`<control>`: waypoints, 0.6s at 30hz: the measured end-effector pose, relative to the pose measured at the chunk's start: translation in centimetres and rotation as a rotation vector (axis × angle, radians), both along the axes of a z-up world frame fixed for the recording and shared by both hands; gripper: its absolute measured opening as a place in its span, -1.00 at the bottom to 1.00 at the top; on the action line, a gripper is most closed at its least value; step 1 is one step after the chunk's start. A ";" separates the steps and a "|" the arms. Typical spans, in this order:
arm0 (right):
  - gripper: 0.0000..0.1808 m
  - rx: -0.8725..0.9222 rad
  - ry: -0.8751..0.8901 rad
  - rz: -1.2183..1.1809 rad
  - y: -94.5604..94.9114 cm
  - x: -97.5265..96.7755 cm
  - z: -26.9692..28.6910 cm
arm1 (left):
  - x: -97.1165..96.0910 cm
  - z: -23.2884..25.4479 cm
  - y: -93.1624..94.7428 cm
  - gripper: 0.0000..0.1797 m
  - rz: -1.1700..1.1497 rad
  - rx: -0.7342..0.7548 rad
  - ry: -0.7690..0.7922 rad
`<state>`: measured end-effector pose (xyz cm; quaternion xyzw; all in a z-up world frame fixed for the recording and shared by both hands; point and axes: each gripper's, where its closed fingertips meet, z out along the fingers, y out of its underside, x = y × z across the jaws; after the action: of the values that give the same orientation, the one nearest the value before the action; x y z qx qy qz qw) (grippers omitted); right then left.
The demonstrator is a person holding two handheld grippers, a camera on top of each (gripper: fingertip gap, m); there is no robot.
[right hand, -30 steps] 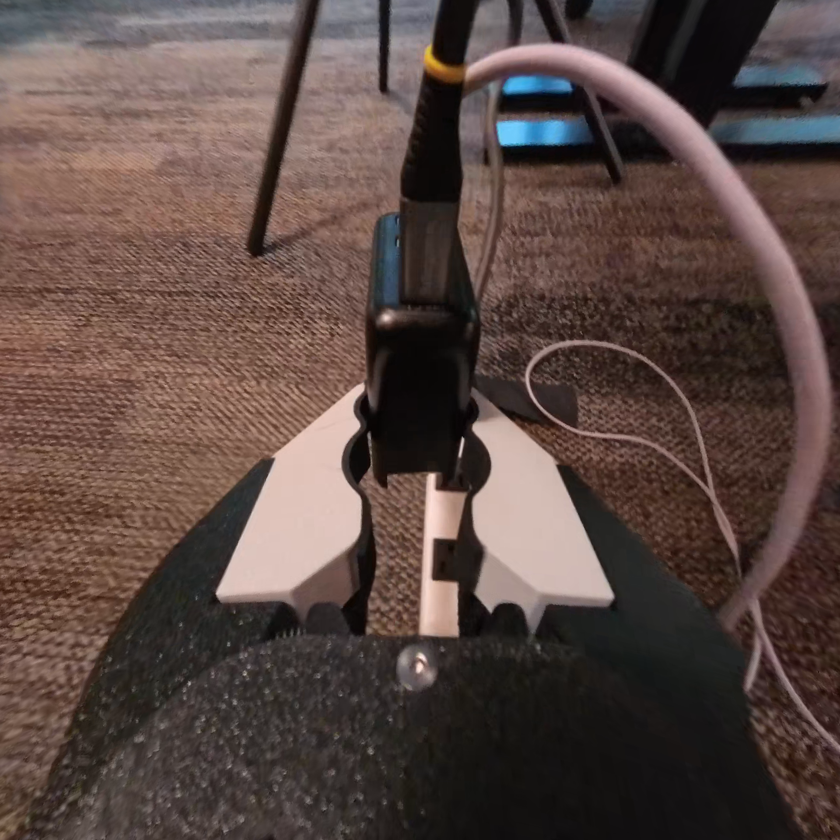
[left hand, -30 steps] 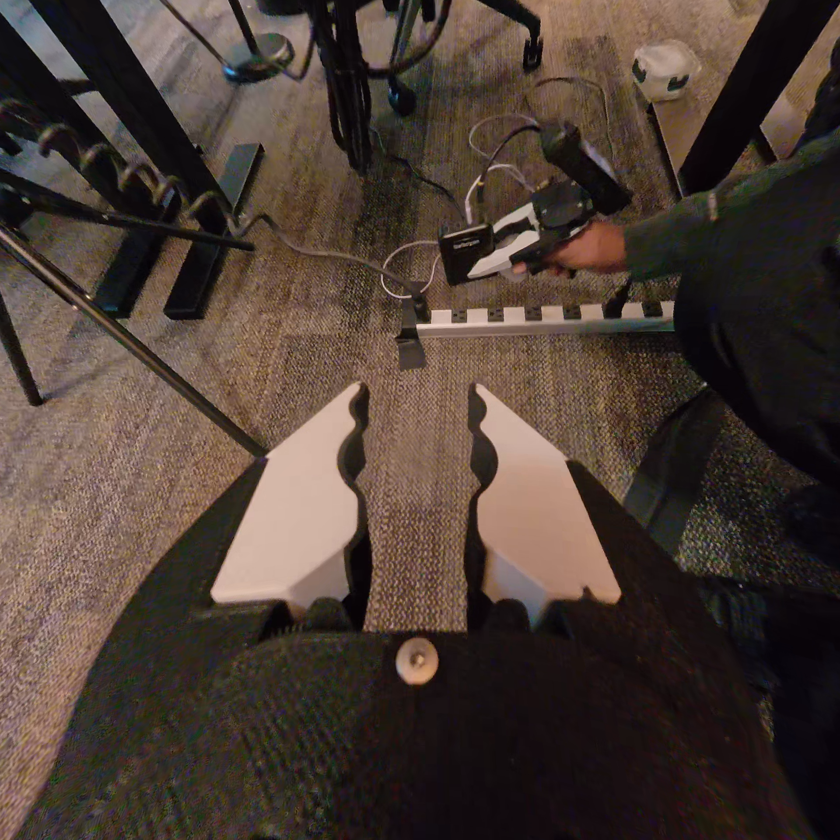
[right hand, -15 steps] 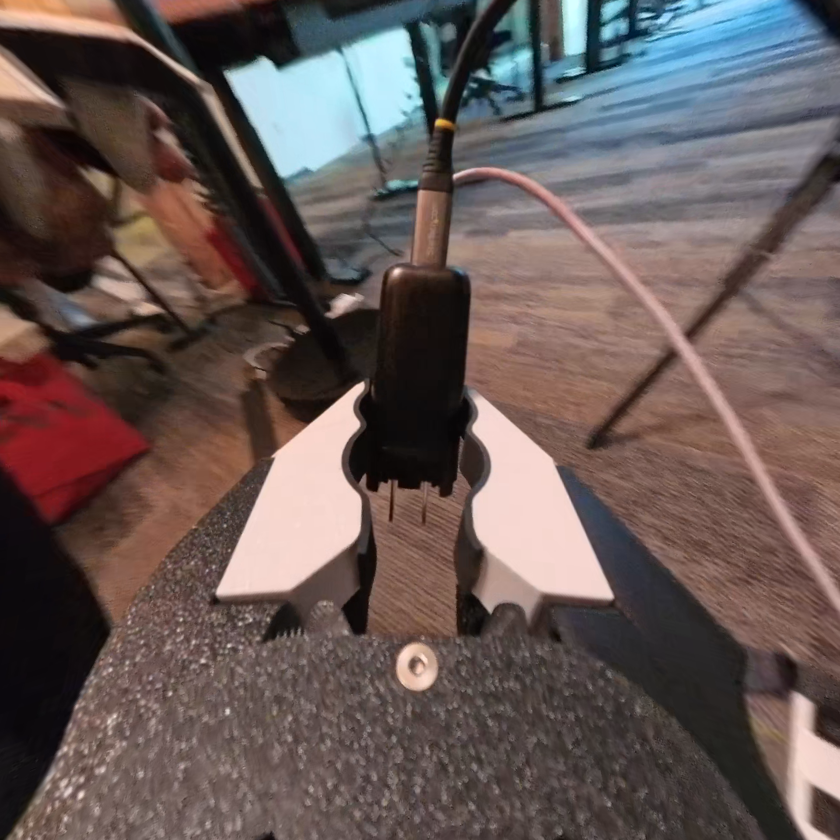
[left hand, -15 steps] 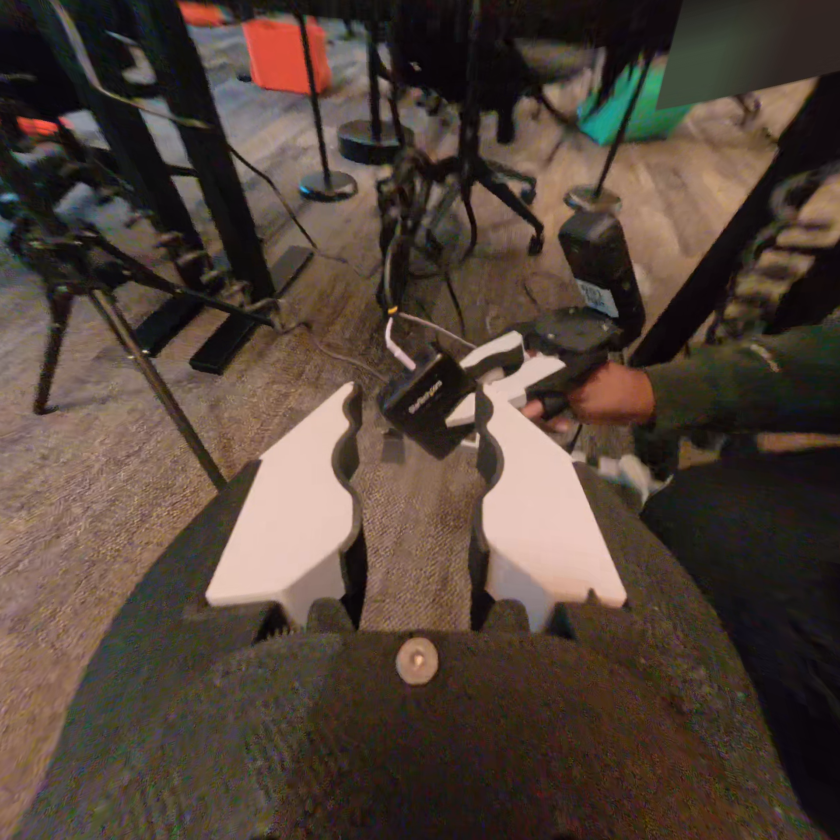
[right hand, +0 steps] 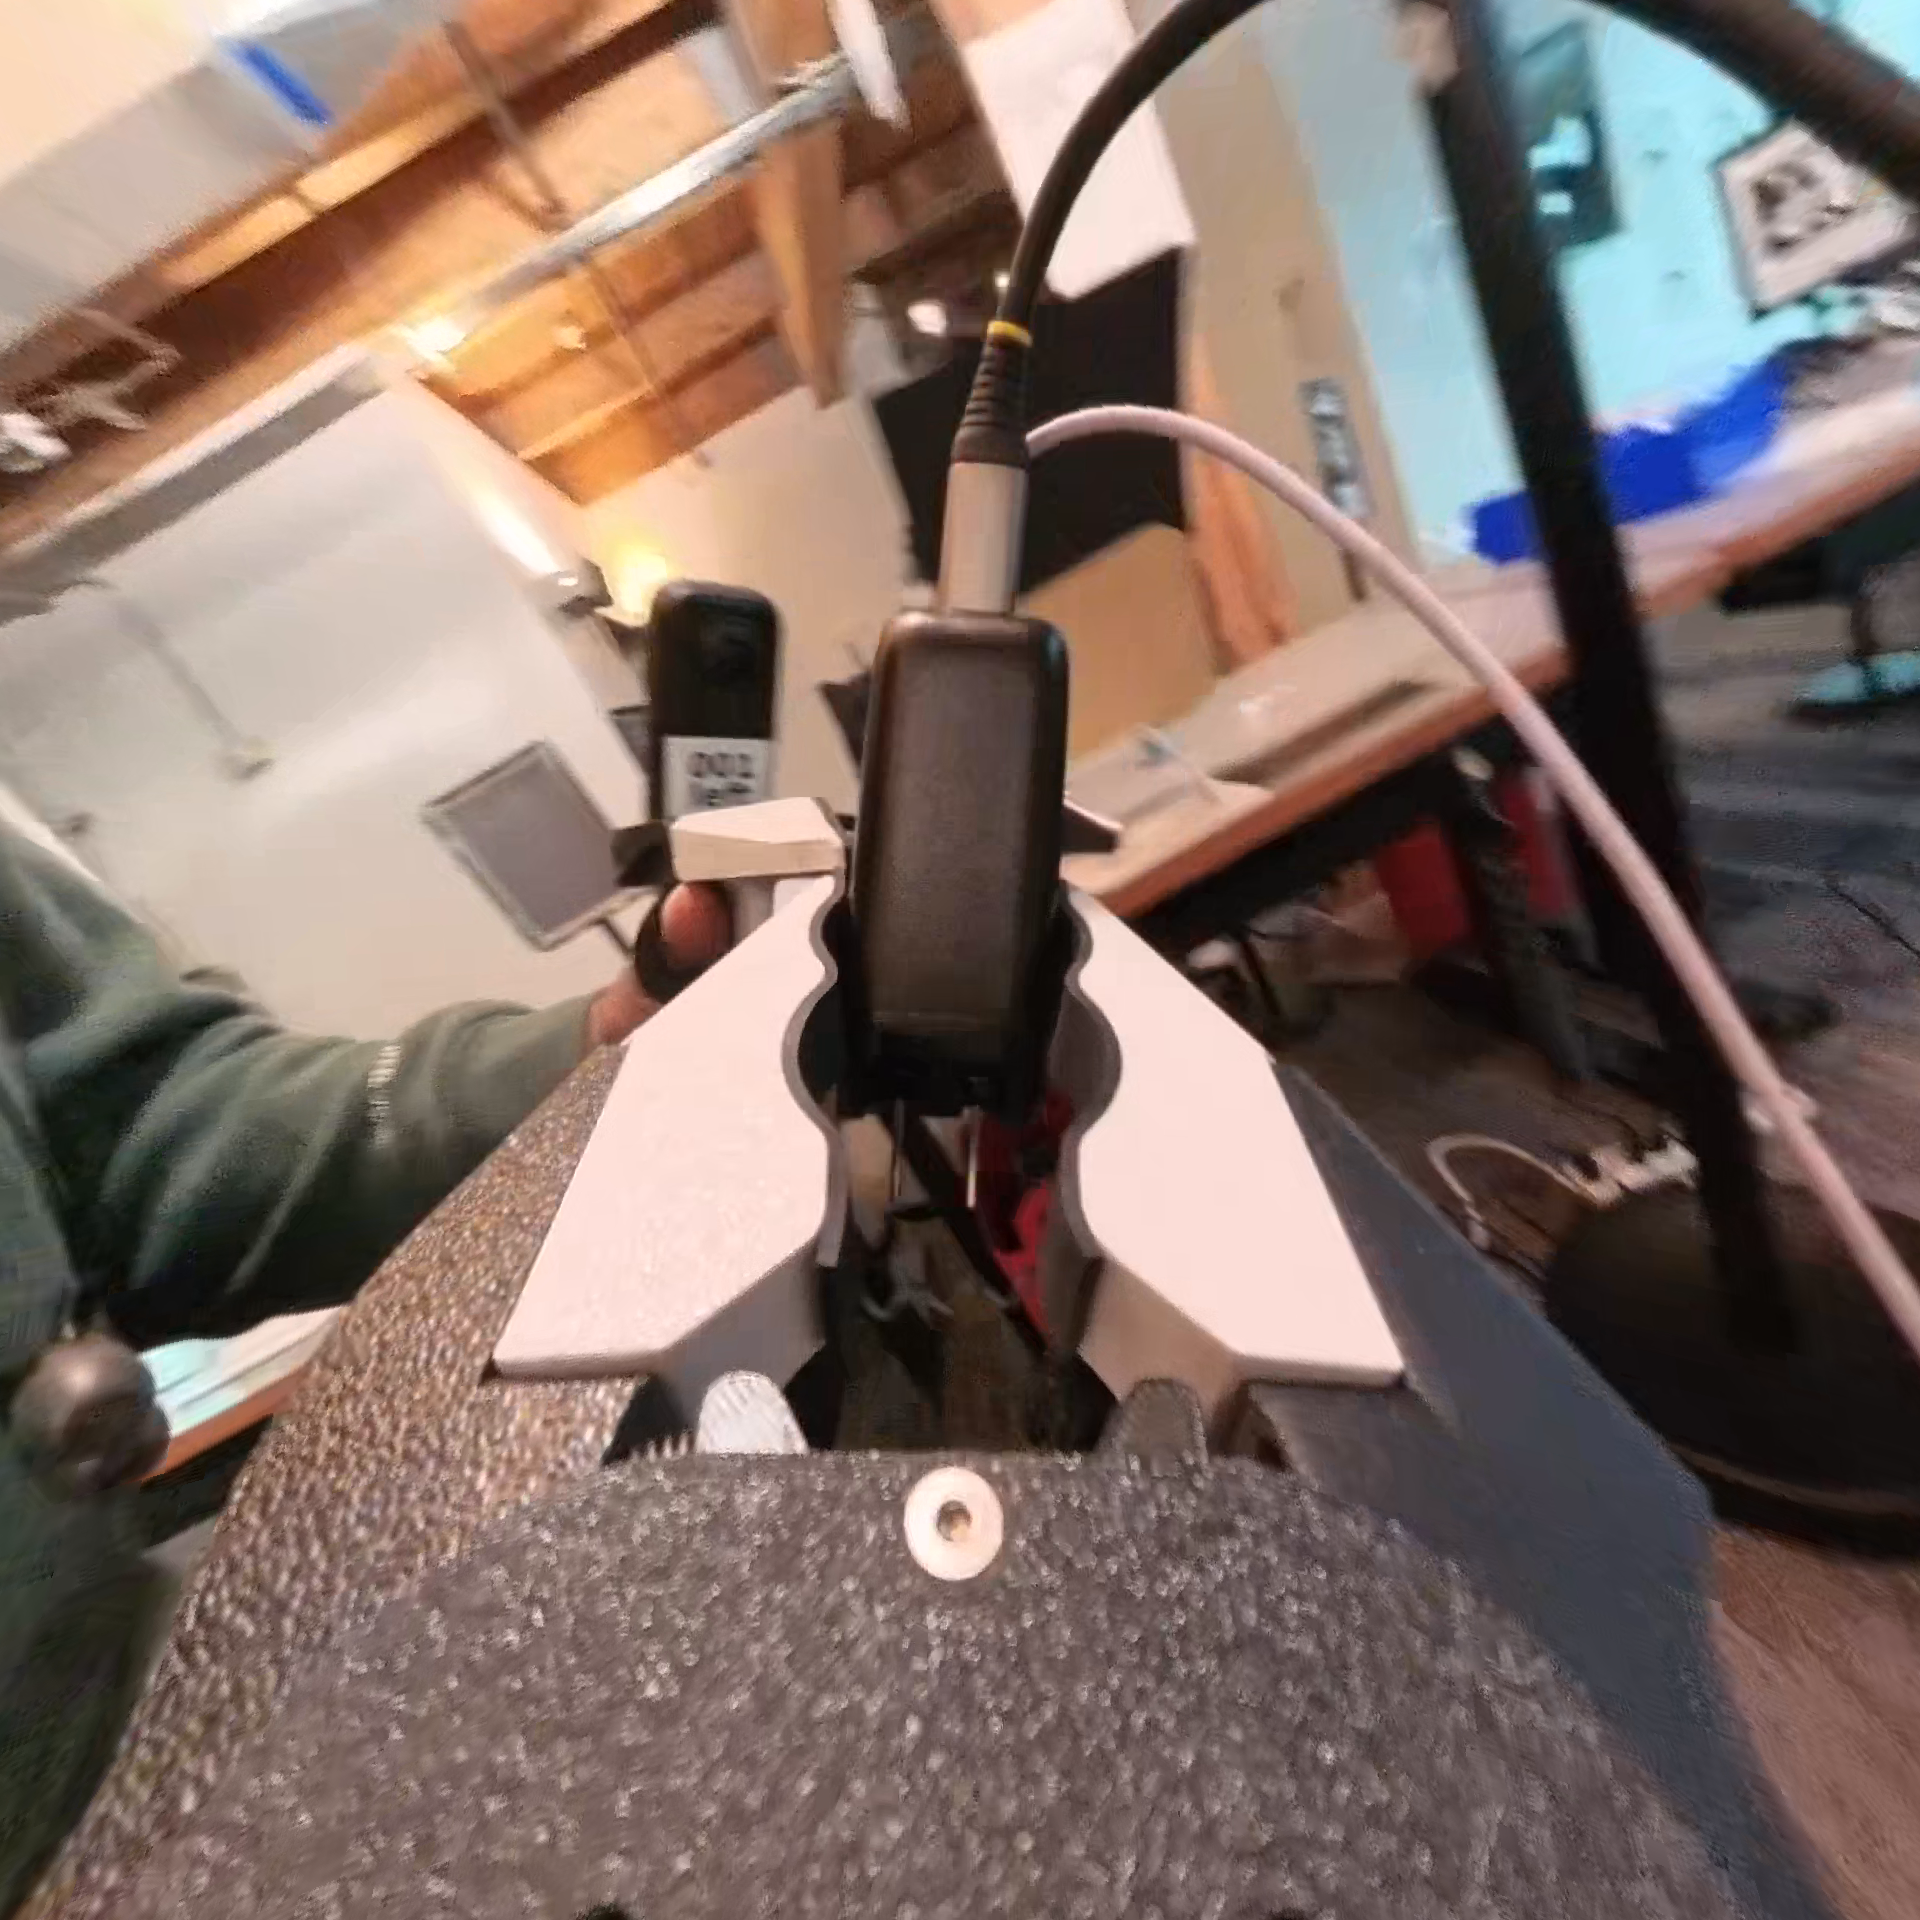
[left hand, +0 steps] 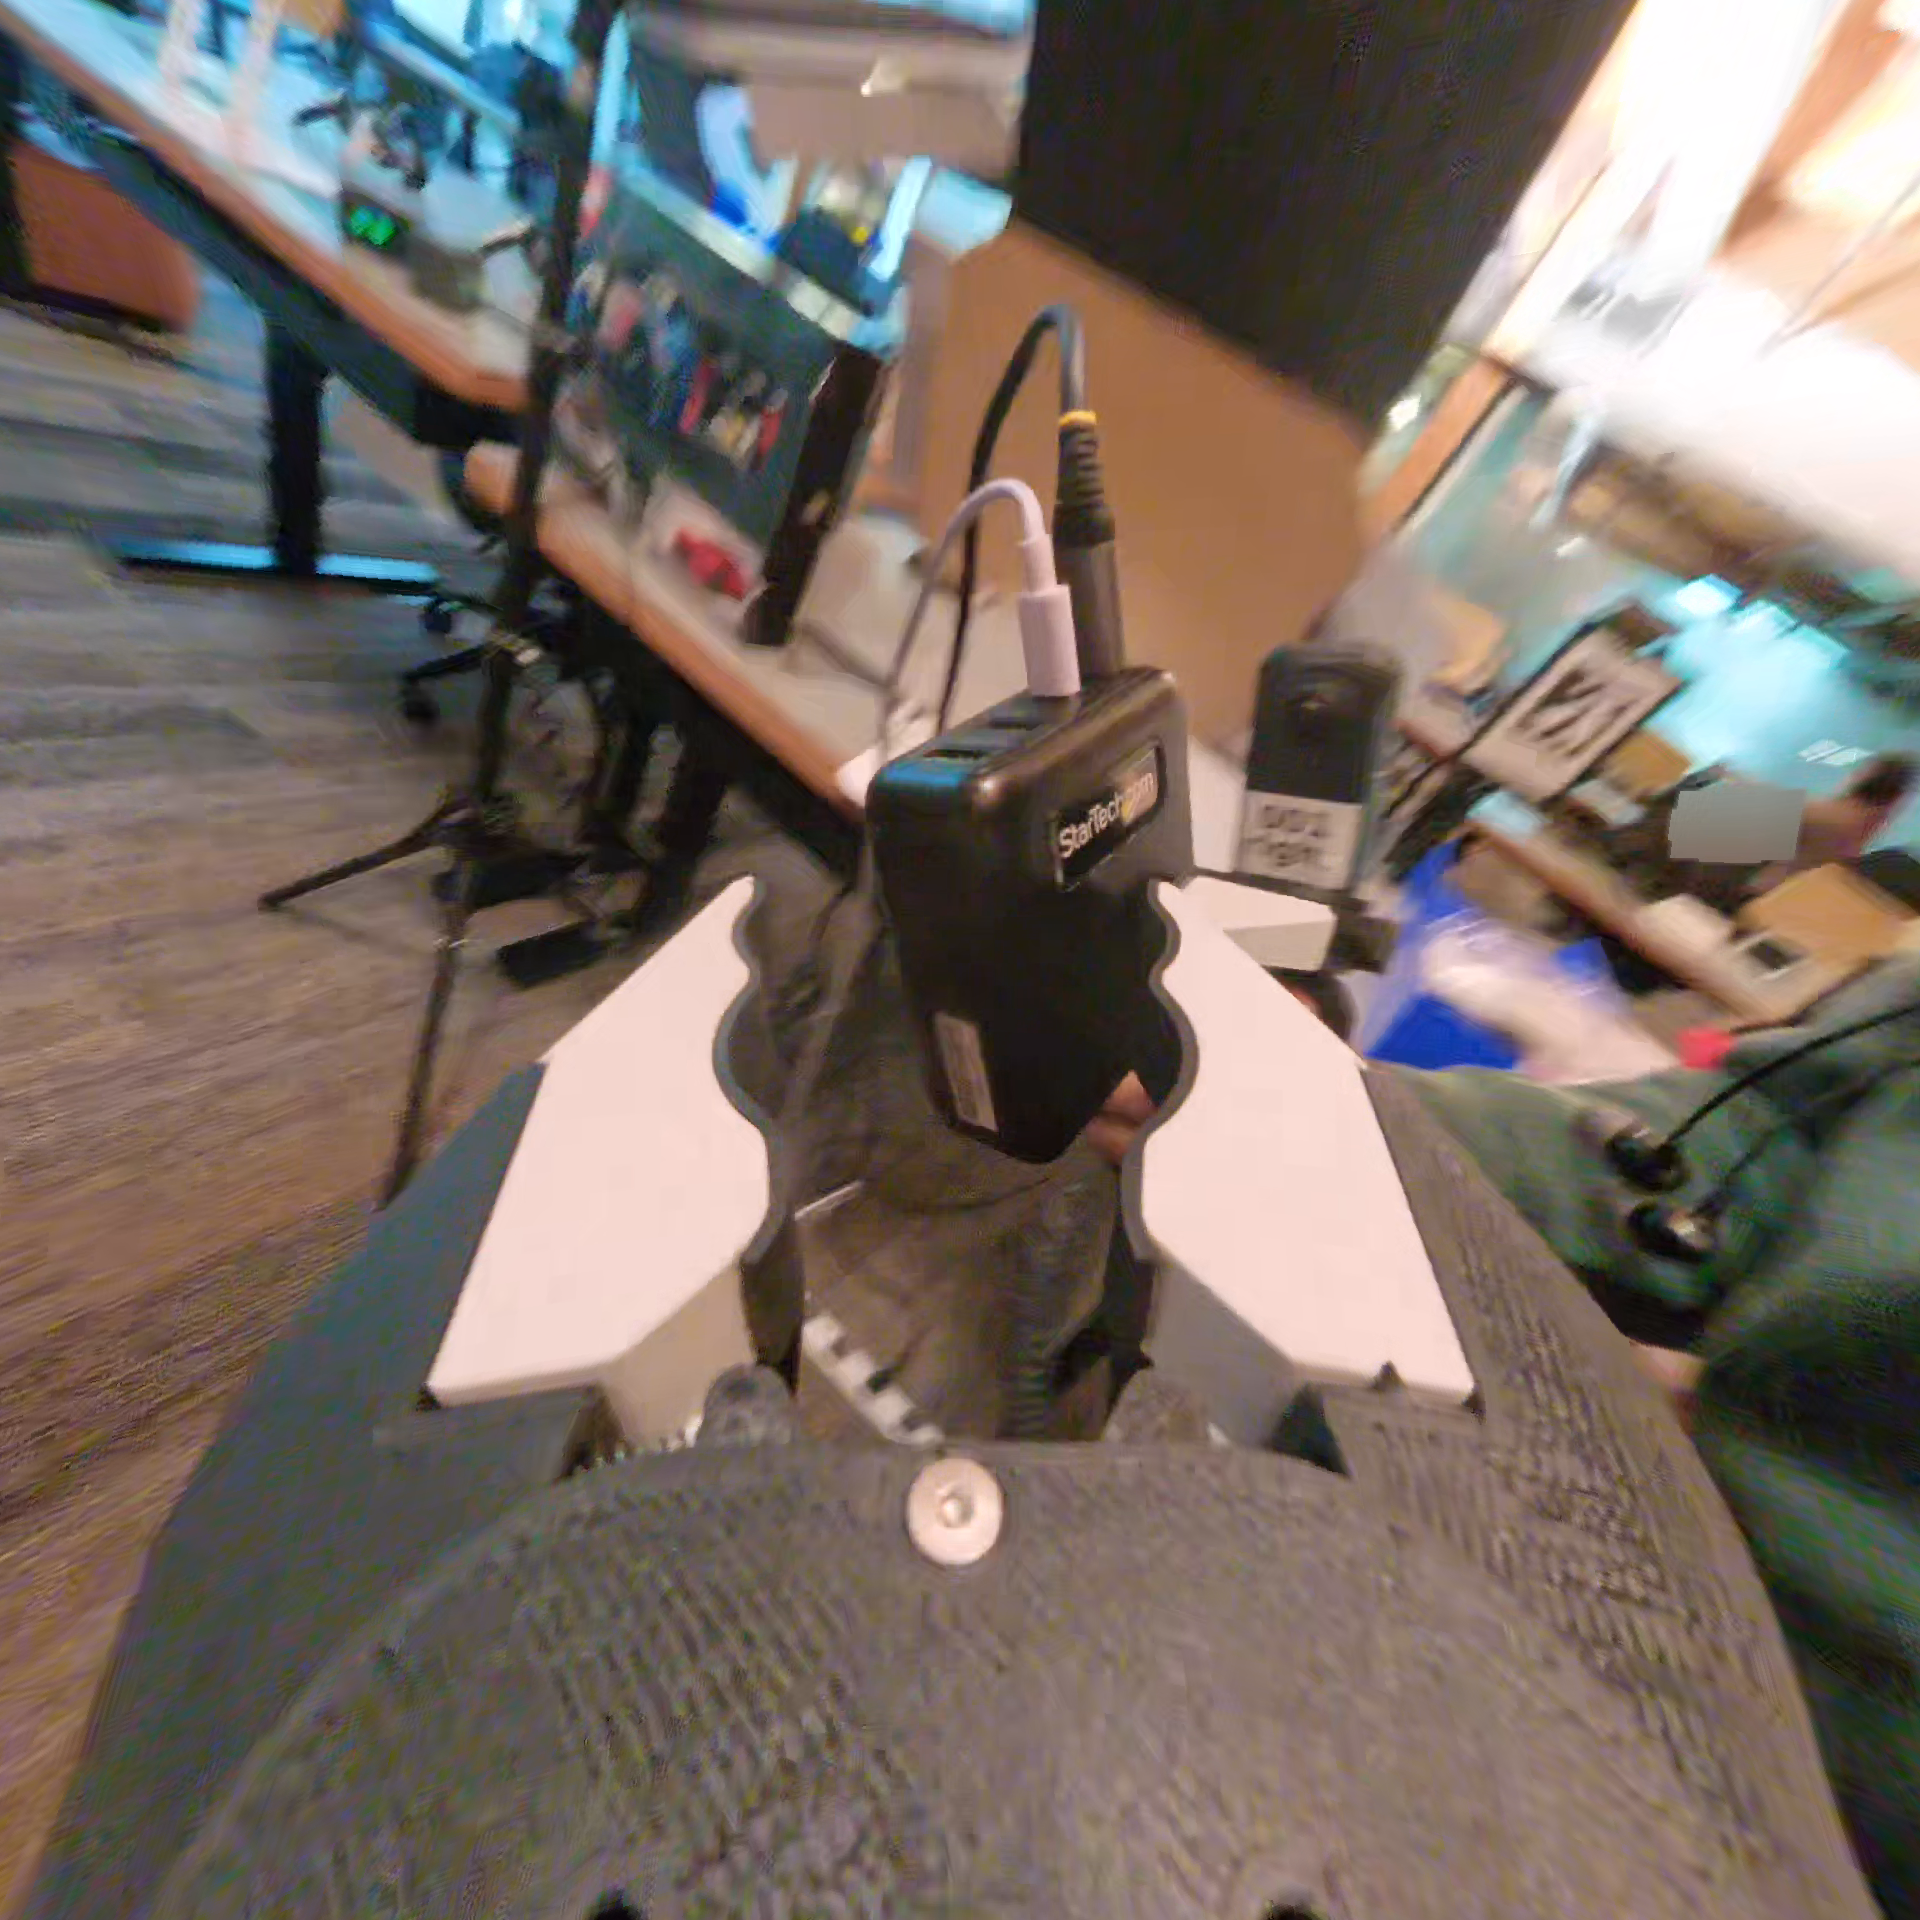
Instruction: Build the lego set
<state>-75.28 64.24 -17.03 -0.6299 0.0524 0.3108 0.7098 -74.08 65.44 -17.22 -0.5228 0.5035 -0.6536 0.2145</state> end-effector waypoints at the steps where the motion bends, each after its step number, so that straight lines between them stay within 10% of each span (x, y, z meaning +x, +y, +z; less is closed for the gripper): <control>1: -0.61 0.025 -0.016 0.043 -0.4 -1.8 4.0 | -1.7 3.9 -0.7 -0.24 -0.040 -0.063 -0.027; 9: -0.61 0.134 -0.206 0.219 -5.3 -15.2 26.2 | -13.8 27.5 -8.0 -0.56 -0.237 -0.077 -0.288; 18: -0.58 0.104 -0.247 -0.059 -11.7 -28.5 27.6 | -27.2 31.2 -15.4 -0.63 -0.531 0.022 -0.230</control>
<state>-103.75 52.56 10.61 -0.6240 -0.0332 0.2123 0.7513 -101.30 50.04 13.95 -0.2927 0.6022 -0.7363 0.0976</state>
